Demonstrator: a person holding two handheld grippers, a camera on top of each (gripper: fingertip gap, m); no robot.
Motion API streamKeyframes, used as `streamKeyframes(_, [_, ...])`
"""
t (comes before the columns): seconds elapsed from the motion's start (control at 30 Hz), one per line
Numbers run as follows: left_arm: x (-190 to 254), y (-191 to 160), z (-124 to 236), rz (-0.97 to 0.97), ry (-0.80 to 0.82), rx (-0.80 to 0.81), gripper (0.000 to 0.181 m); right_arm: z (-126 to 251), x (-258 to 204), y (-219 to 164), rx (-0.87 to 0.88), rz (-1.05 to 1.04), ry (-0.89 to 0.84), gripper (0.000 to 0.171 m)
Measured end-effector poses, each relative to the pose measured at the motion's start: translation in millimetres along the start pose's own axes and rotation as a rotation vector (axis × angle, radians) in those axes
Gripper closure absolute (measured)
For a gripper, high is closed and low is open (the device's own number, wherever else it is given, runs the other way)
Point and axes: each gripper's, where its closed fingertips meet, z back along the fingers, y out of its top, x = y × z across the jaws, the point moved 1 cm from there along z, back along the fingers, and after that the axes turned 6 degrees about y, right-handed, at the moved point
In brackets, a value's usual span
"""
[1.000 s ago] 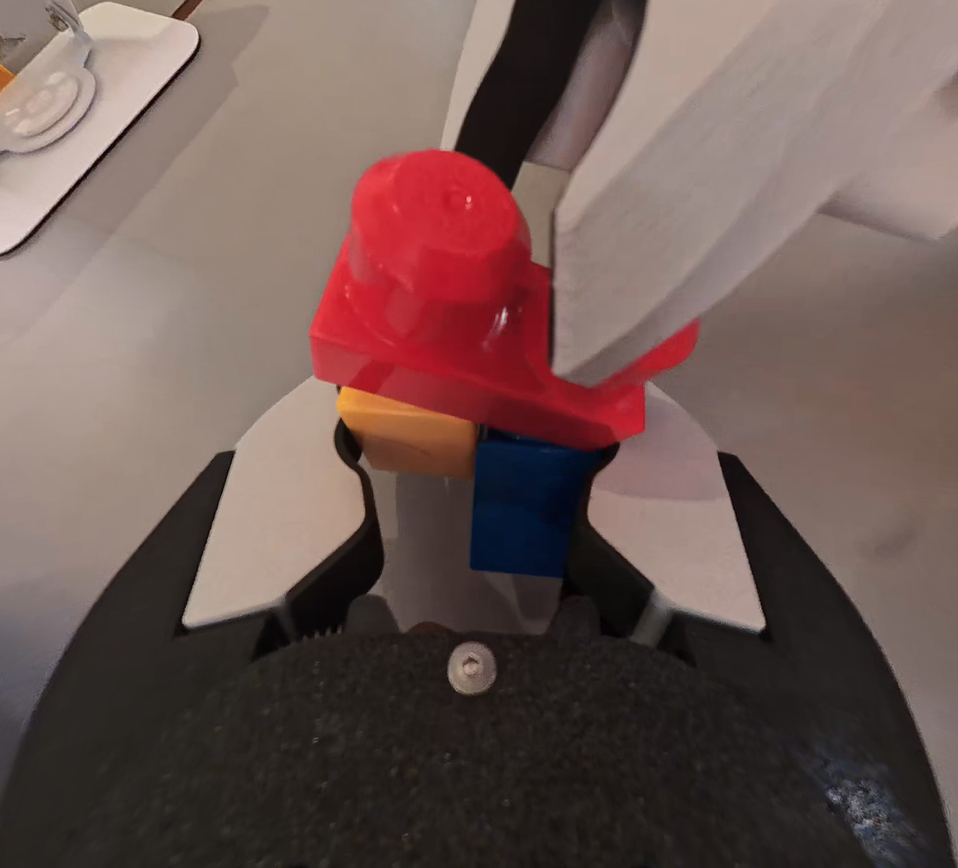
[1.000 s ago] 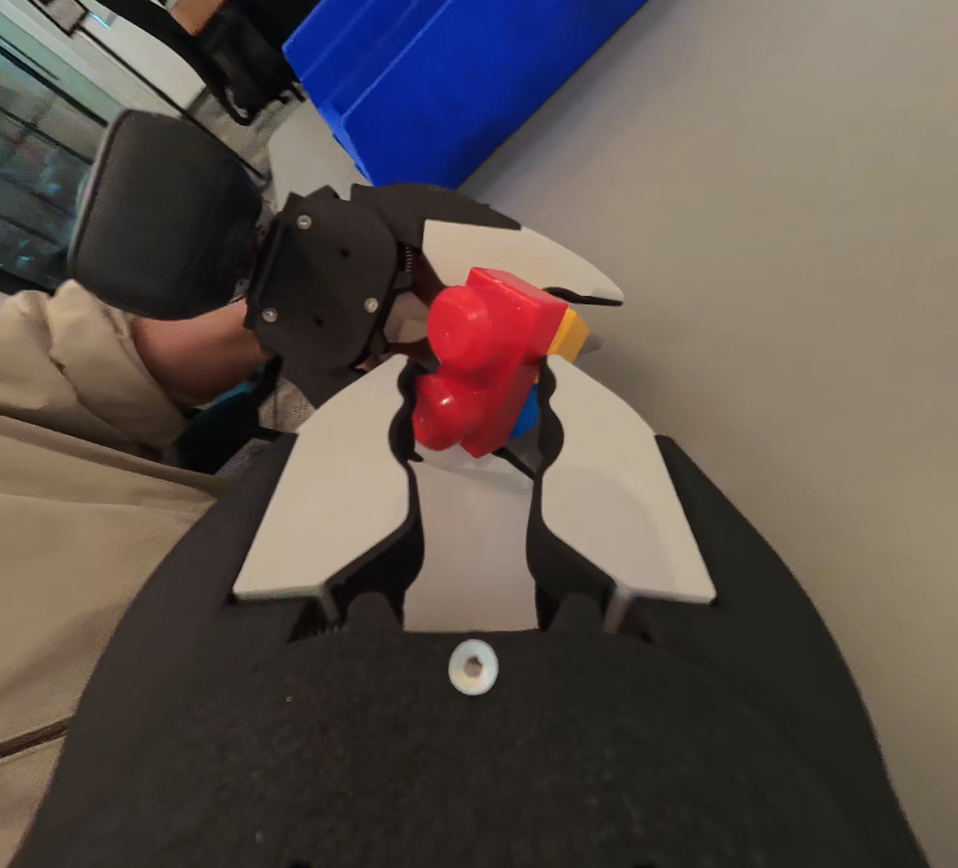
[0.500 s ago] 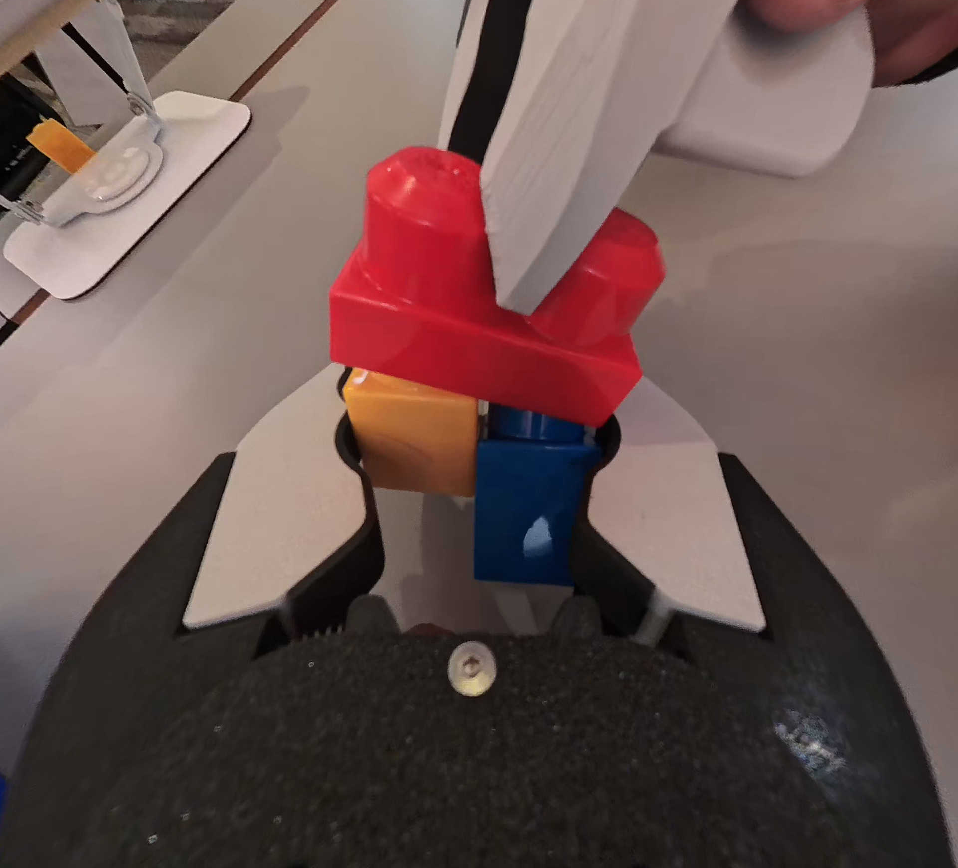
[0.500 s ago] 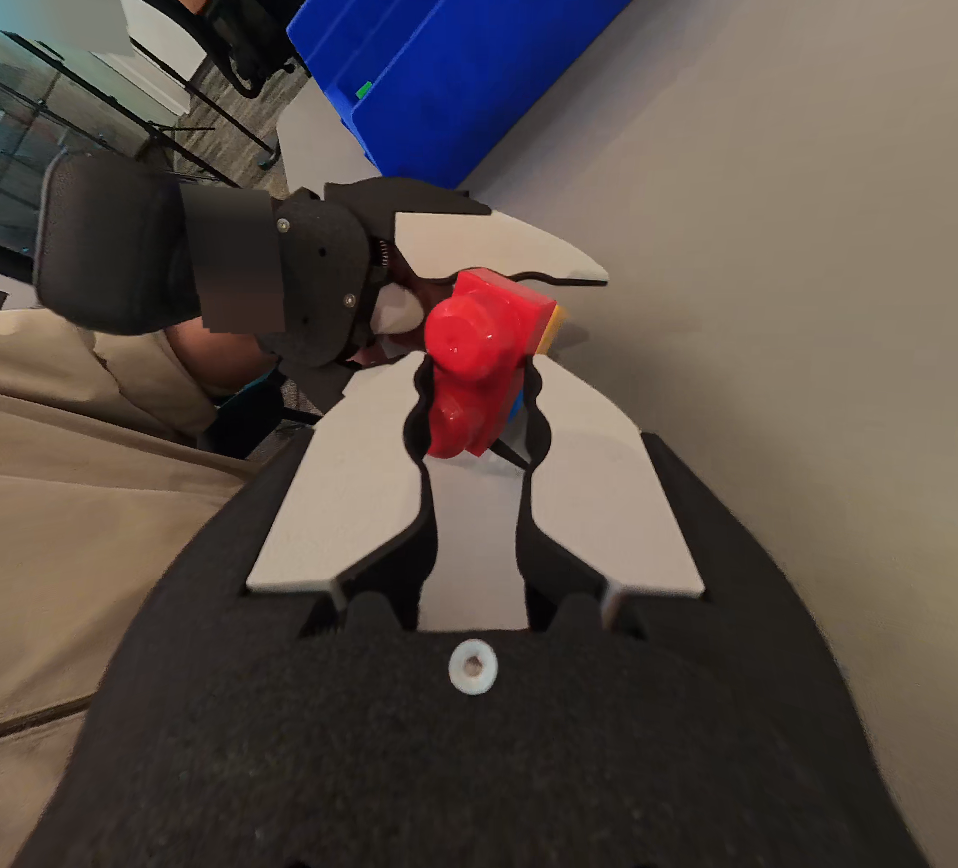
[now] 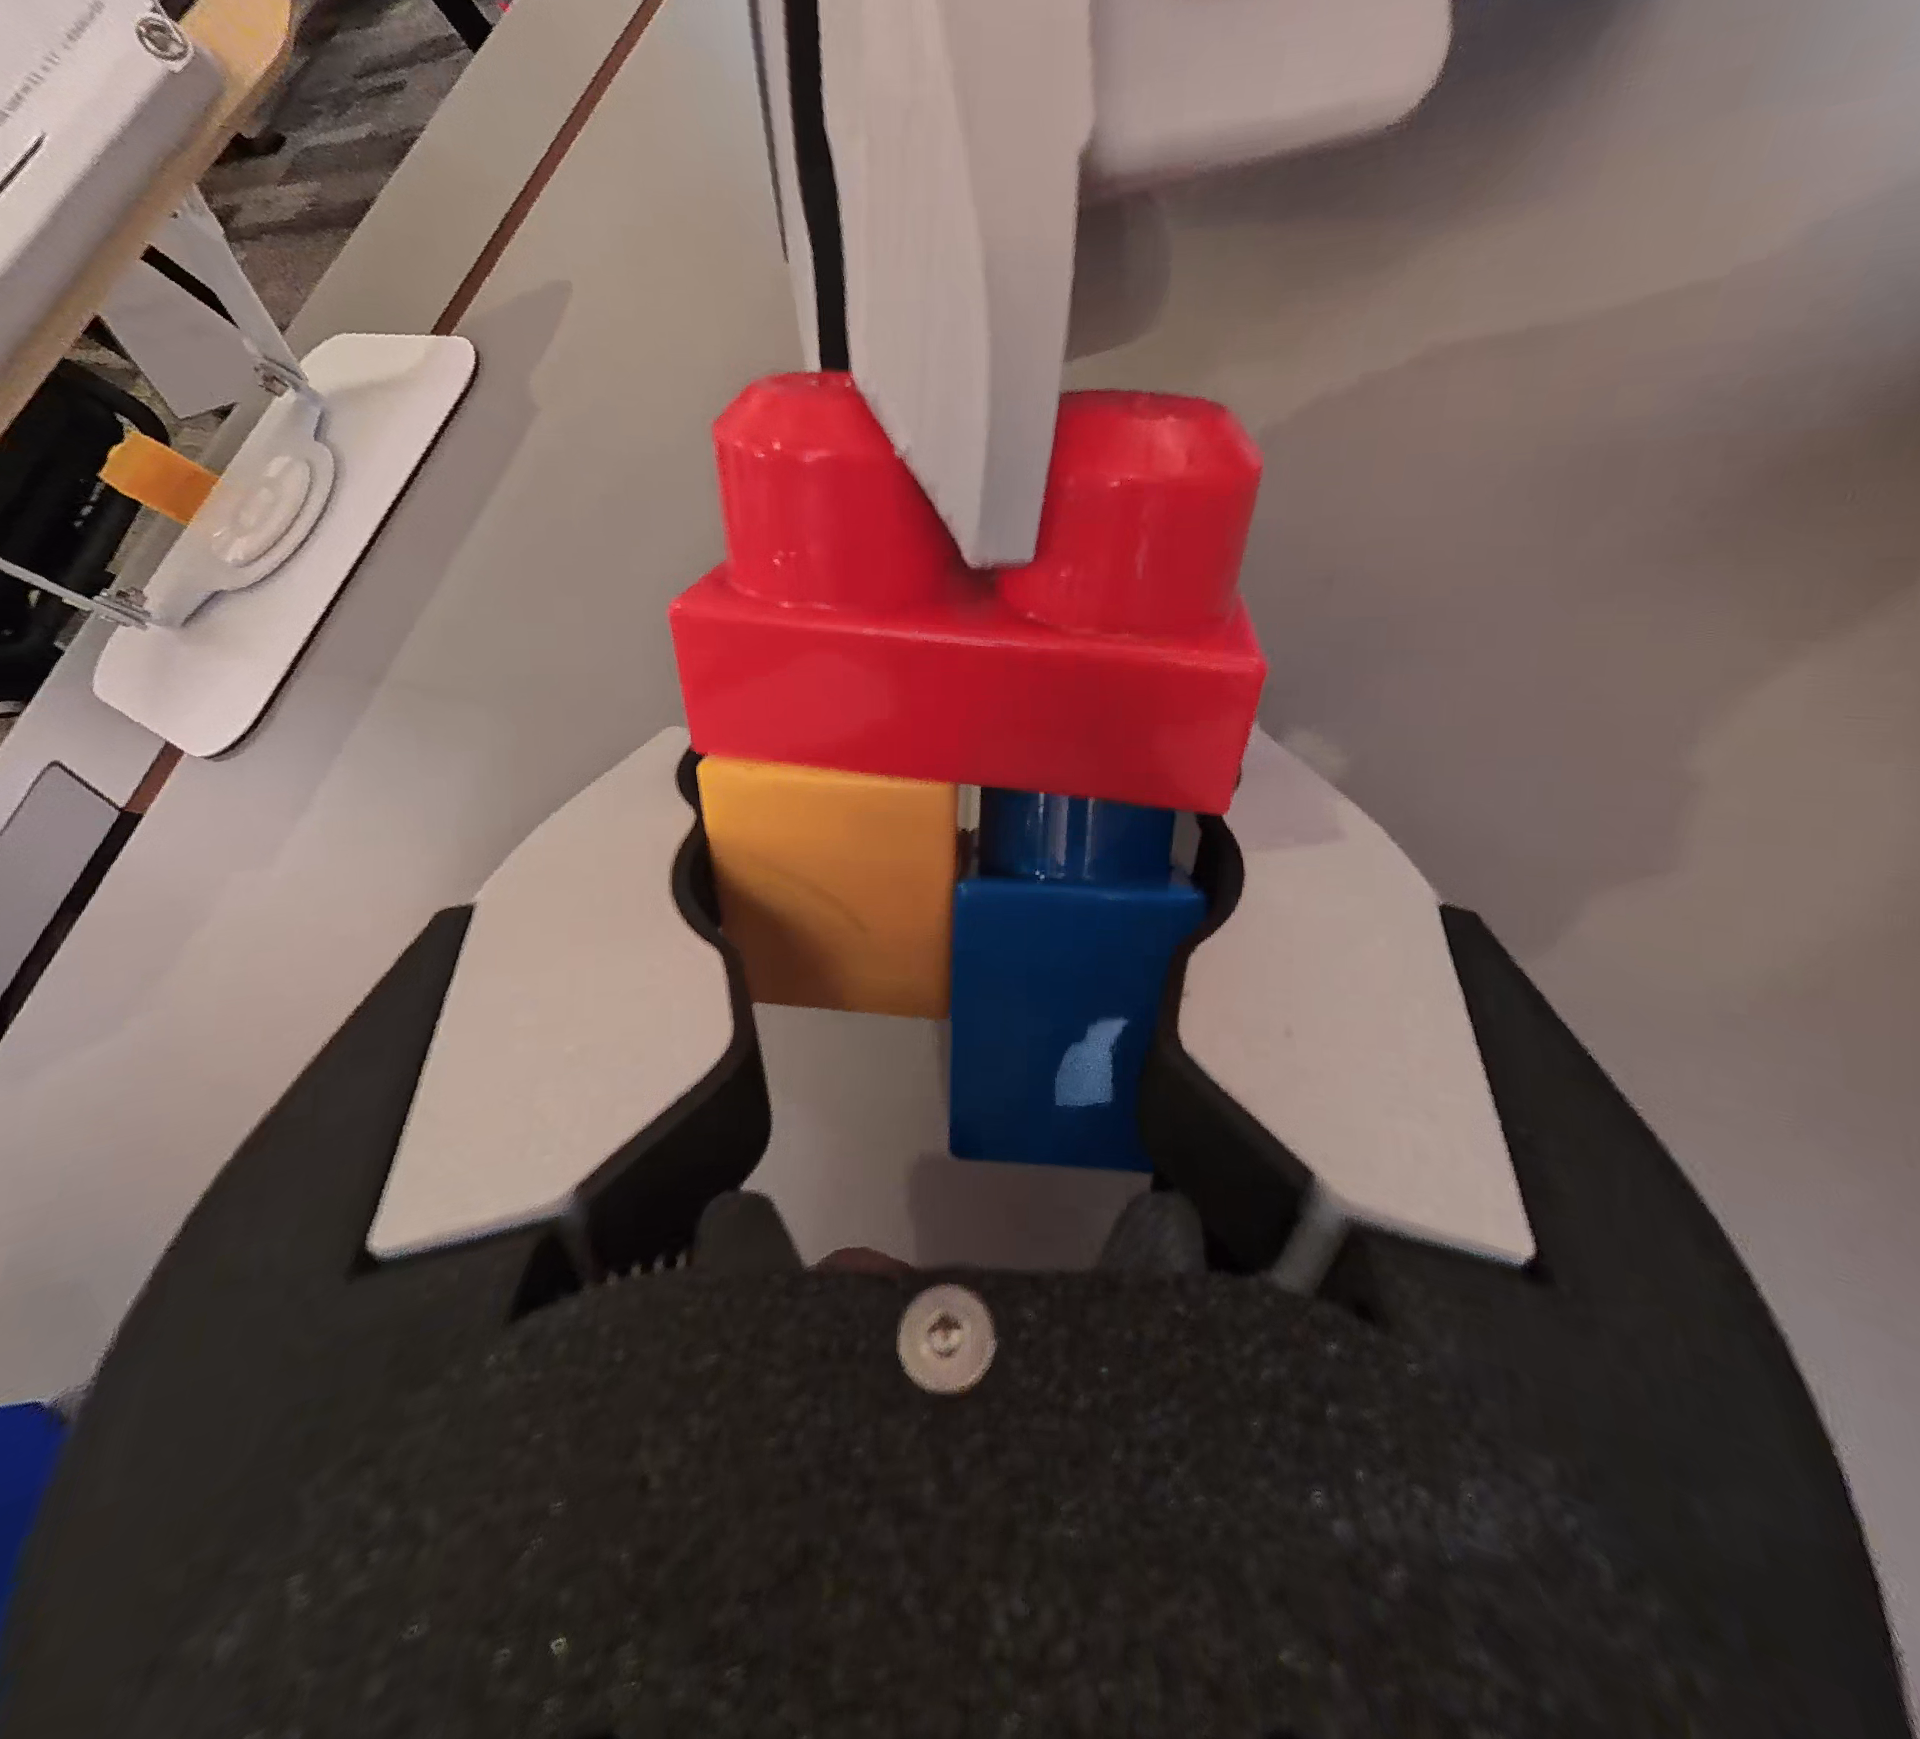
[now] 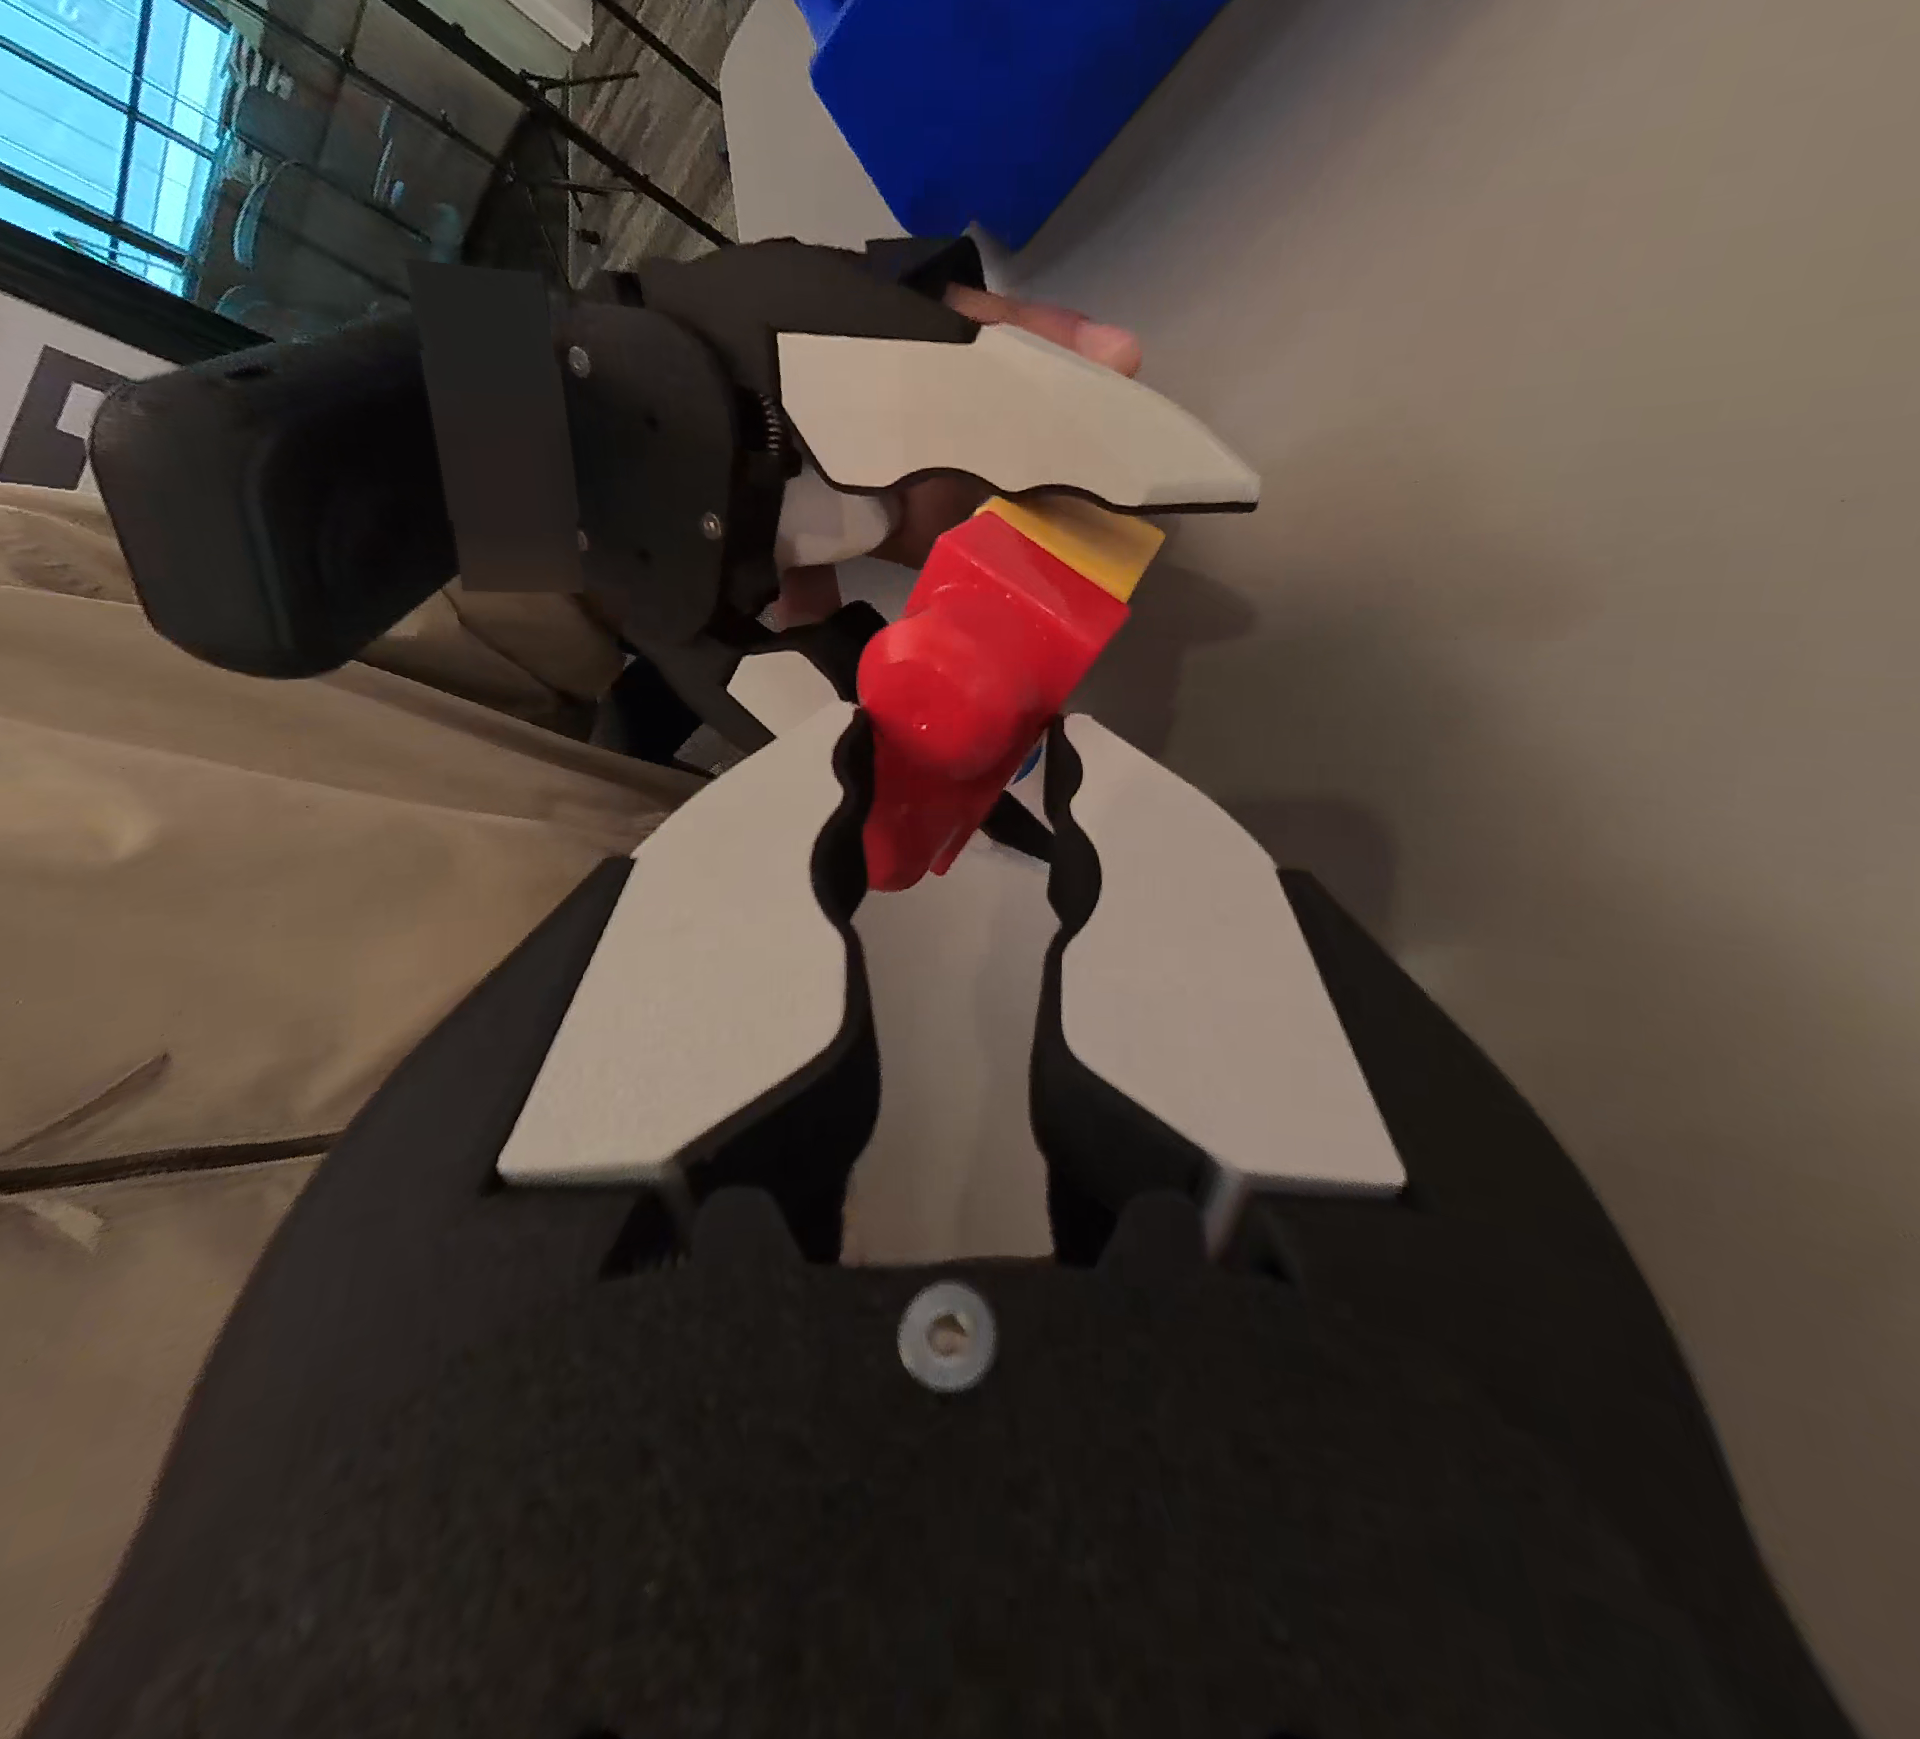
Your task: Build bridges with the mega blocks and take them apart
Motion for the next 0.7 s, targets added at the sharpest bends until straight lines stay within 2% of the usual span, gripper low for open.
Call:
streamKeyframes(0.2, [6,-2,-2,-0.015,-0.011,0.016,0.093,-3,1,-7,-0.022,-0.035,0.031,0.139])
streamKeyframes(0.57, [-9,7,1,-0.048,0.048,0.053,0.092,11,-6,11,0.084,0.079,-0.069,0.140])
streamKeyframes(0.63, [-12,6,2,-0.046,0.057,0.049,0.092,14,-10,16,0.117,0.078,-0.047,0.143])
streamKeyframes(0.7, [-13,5,2,-0.034,0.063,0.052,0.092,15,-11,18,0.129,0.070,-0.037,0.138])
